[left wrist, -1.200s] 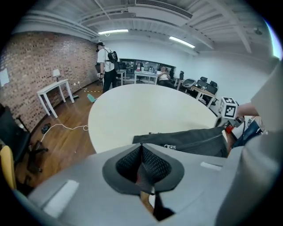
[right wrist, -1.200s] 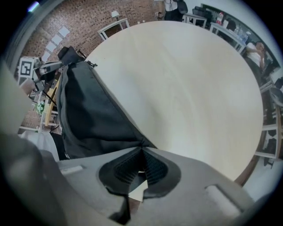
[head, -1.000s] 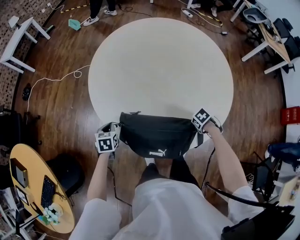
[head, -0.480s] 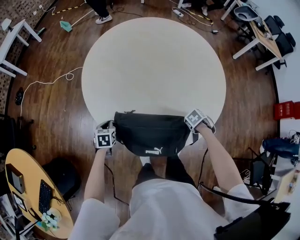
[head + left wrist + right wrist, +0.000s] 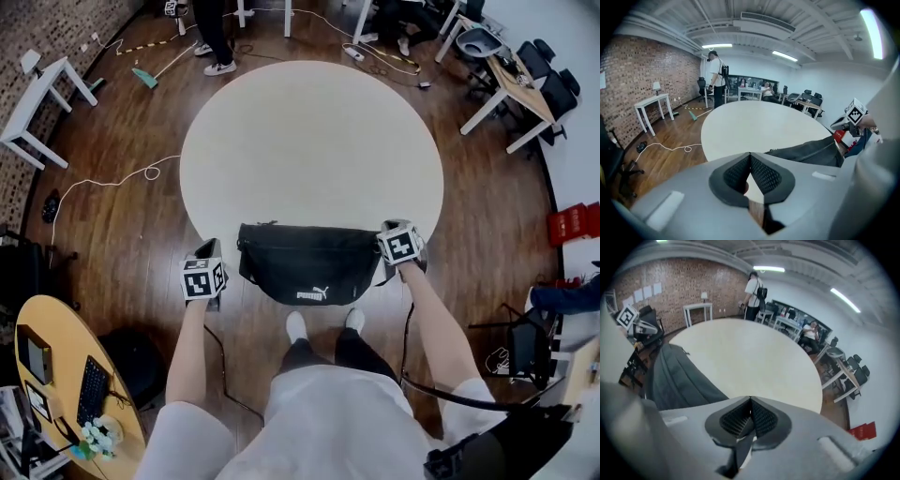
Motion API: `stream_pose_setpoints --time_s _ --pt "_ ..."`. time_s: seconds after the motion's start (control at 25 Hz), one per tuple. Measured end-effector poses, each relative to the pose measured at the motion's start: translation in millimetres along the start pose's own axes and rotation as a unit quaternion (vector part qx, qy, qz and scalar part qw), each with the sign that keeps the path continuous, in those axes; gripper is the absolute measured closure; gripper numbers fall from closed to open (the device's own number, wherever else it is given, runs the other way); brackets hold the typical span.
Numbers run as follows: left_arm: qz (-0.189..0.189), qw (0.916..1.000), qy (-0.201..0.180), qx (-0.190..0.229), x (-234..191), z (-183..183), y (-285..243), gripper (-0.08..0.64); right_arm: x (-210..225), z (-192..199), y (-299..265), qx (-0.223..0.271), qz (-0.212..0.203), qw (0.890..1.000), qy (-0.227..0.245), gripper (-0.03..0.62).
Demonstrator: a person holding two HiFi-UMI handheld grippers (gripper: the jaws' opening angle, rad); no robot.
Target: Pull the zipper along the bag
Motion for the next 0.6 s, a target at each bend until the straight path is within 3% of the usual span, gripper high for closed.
stream_pose_setpoints --time_s 0.16,0.36,0.44,0.52,0.6 --pt "0.013 0.9964 -0.015 0.082 45.4 -21.3 43.3 0.545 -10.2 -4.8 75.7 0.145 -0.002 0.989 -0.034 0.601" --pt "0.046 0.9828 -0.045 0.173 135.6 -31.6 106.9 0.545 -24.2 27.2 170.8 0.277 -0.020 0.956 -0.089 0.601" --pt "0.046 0.9740 -0.076 0.209 182.2 -25.6 138.2 0.545 -28.3 49.1 212.4 0.322 -0.033 0.940 -0.109 0.601" --pt "0.041 0.9586 -0.123 0.254 237.6 -15.1 173.6 0.545 -32.2 78.8 254.6 0.359 -0.055 0.924 -0.117 0.601" --pt "0.043 0.9449 -0.146 0.290 293.6 1.4 208.2 0.545 -38.8 112.9 294.1 0.389 -0.070 0.912 -0.109 0.601"
Point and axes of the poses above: the fingertips, and each gripper's own axes: y backward along the fingers, x to its right, z out of its underside, the point moved 9 cm from there along y, backward along the fingers, and after that the axes turned 8 degrees about z, right-handed, at the moved point
